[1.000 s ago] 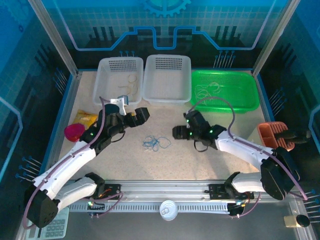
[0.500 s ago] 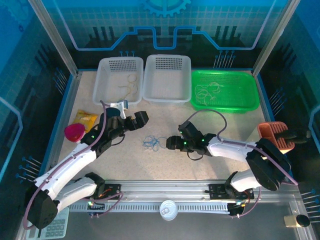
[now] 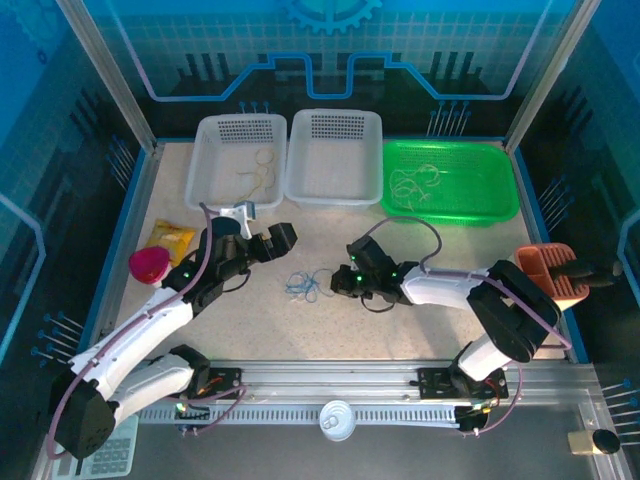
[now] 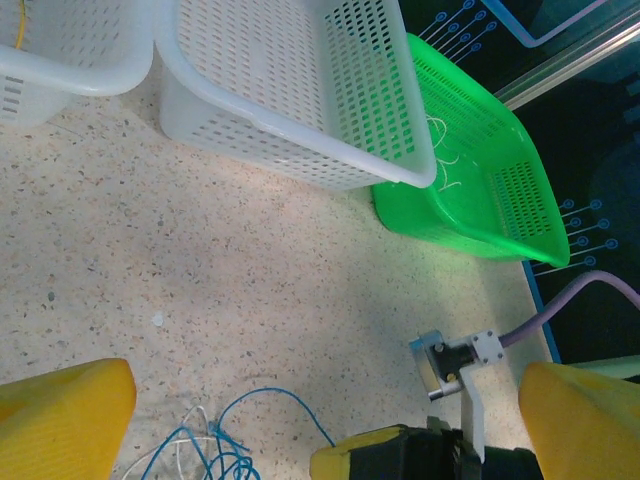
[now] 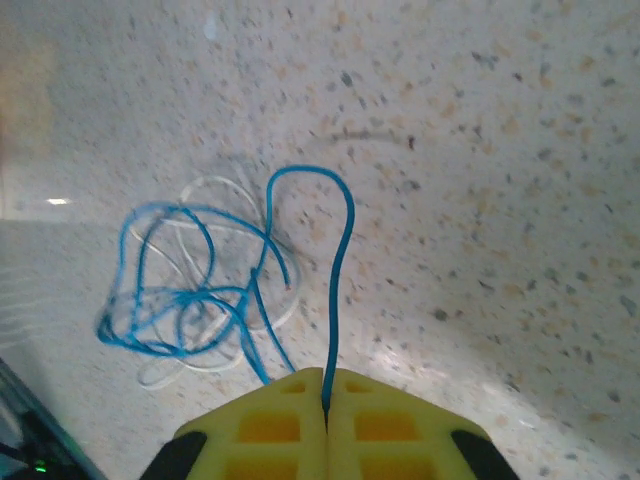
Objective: Untangle the cables
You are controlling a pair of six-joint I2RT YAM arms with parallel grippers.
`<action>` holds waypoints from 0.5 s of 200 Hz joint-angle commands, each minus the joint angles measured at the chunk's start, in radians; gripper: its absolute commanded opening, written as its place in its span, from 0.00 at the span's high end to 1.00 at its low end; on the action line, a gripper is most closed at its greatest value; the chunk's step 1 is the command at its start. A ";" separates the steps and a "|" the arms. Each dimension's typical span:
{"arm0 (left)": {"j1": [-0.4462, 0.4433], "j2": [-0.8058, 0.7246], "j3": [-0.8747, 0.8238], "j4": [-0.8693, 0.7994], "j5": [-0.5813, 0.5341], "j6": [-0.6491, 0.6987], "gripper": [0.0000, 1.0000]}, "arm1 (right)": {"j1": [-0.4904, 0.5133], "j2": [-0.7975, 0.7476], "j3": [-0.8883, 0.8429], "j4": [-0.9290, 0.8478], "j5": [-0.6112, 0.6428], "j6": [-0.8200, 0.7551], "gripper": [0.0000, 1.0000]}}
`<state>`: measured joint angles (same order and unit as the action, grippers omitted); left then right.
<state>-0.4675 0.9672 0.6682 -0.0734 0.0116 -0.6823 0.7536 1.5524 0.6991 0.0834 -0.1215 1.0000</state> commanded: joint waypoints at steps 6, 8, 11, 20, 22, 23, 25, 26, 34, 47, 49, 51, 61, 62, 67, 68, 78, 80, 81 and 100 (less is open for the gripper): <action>0.004 -0.007 -0.012 0.020 0.004 -0.001 0.01 | -0.072 -0.036 0.078 -0.002 -0.052 -0.053 1.00; 0.004 -0.007 -0.012 0.019 0.004 0.000 0.01 | -0.077 -0.042 0.085 -0.006 -0.055 -0.060 1.00; 0.004 -0.007 -0.013 0.020 0.004 0.001 0.01 | -0.083 -0.051 0.094 -0.012 -0.061 -0.071 1.00; 0.004 -0.005 -0.012 0.017 0.005 0.003 0.01 | -0.099 -0.077 0.129 -0.029 -0.083 -0.115 1.00; 0.004 -0.004 -0.012 0.017 0.005 0.003 0.01 | -0.101 -0.083 0.137 -0.034 -0.086 -0.126 1.00; 0.004 -0.004 -0.012 0.018 0.004 0.003 0.01 | -0.102 -0.087 0.141 -0.040 -0.088 -0.132 1.00; 0.004 -0.004 -0.012 0.017 0.004 0.004 0.01 | -0.104 -0.092 0.152 -0.049 -0.090 -0.142 1.00; 0.004 -0.004 -0.012 0.018 0.004 0.004 0.01 | -0.104 -0.094 0.157 -0.053 -0.090 -0.149 1.00; 0.004 -0.004 -0.012 0.019 0.006 0.004 0.01 | -0.108 -0.116 0.199 -0.089 -0.094 -0.195 1.00; 0.004 -0.002 -0.009 0.022 0.009 0.004 0.01 | -0.110 -0.144 0.261 -0.130 -0.121 -0.281 1.00; 0.004 -0.001 -0.009 0.023 0.010 0.003 0.01 | -0.110 -0.147 0.270 -0.136 -0.125 -0.292 1.00; 0.004 0.000 -0.007 0.023 0.011 0.004 0.01 | -0.109 -0.151 0.276 -0.141 -0.131 -0.306 1.00; 0.004 0.004 -0.003 0.022 0.011 0.001 0.01 | -0.110 -0.165 0.311 -0.171 -0.145 -0.364 1.00; 0.004 0.004 -0.003 0.023 0.011 0.001 0.01 | -0.110 -0.166 0.314 -0.173 -0.144 -0.370 1.00; 0.004 0.007 -0.001 0.024 0.013 -0.002 0.01 | -0.110 -0.174 0.324 -0.186 -0.145 -0.393 1.00; 0.005 0.008 0.000 0.024 0.014 -0.003 0.01 | -0.109 -0.176 0.327 -0.188 -0.146 -0.397 1.00; 0.004 0.013 0.007 0.029 0.020 -0.010 0.01 | -0.110 -0.193 0.336 -0.193 -0.150 -0.432 1.00; 0.004 0.014 0.008 0.031 0.022 -0.012 0.01 | -0.112 -0.196 0.337 -0.195 -0.150 -0.437 1.00; 0.004 0.015 0.008 0.032 0.023 -0.013 0.01 | -0.111 -0.197 0.338 -0.195 -0.149 -0.439 1.00; 0.006 0.023 0.016 0.052 0.042 -0.026 0.01 | -0.121 -0.224 0.347 -0.218 -0.147 -0.482 1.00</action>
<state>-0.4675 0.9791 0.6685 -0.0662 0.0208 -0.6834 0.6464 1.3537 1.0317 -0.0391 -0.2417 0.6472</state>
